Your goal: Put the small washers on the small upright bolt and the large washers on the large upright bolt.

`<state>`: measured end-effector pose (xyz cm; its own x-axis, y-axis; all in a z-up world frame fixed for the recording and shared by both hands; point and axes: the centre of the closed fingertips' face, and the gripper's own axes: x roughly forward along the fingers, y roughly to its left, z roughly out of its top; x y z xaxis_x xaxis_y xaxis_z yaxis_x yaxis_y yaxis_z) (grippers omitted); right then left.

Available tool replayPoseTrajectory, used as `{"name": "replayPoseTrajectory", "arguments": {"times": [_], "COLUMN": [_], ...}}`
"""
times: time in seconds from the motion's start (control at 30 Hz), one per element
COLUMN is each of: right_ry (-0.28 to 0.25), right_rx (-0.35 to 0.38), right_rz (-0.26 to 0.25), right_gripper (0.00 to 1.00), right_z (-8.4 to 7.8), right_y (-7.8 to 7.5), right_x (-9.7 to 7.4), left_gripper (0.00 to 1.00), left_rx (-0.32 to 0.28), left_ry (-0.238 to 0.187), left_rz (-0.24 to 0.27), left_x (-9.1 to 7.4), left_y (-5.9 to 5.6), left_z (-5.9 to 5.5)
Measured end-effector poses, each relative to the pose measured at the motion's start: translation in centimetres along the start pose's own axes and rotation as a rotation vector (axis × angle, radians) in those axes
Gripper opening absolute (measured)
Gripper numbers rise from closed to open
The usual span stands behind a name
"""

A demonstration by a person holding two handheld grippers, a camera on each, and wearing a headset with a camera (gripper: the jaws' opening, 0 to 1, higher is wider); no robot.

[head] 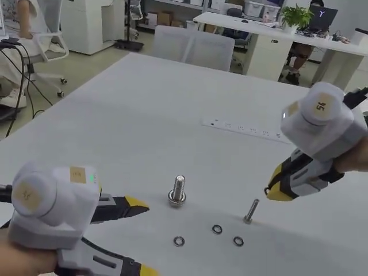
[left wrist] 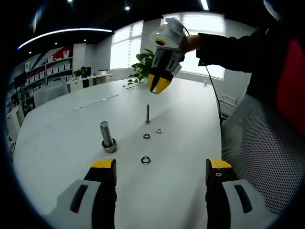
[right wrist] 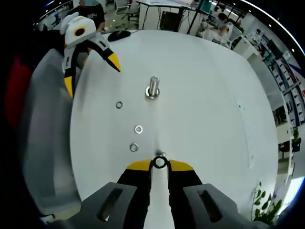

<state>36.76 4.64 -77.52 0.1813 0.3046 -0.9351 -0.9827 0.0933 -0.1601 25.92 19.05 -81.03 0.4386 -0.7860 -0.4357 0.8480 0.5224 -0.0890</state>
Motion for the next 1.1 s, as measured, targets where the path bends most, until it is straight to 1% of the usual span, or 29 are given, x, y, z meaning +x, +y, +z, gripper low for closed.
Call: {"name": "replayPoseTrajectory", "arguments": {"times": [0.17,0.4,0.57,0.63,0.83,1.1], "right_ry": [0.008,0.021,0.039,0.041,0.054,0.070], "right_rx": [-0.004,-0.009,-0.017,-0.018,-0.019,-0.016], "right_rz": [0.010,0.014,0.024,0.031,0.046,0.064], "right_gripper": [0.13,0.13,0.13,0.13,0.13,0.13], "right_z": [-0.1,-0.2,-0.2,-0.3,-0.5,-0.8], "right_y": [0.0,-0.4,-0.5,-0.9,-1.2,-0.9], "right_x": [0.3,0.6,1.3,1.7,2.6,3.4], "left_gripper": [0.76,0.76,0.76,0.76,0.76,0.76], "left_rx": [0.005,0.008,0.008,0.006,0.003,-0.002], "left_ry": [0.007,0.008,0.010,0.006,0.004,0.003], "left_rz": [-0.007,-0.013,-0.016,-0.014,-0.015,-0.011], "left_x": [0.2,0.3,0.3,0.3,0.3,0.3], "left_y": [-0.2,-0.3,-0.3,-0.2,-0.2,-0.1], "left_z": [-0.2,-0.1,-0.2,-0.1,-0.1,-0.3]}}
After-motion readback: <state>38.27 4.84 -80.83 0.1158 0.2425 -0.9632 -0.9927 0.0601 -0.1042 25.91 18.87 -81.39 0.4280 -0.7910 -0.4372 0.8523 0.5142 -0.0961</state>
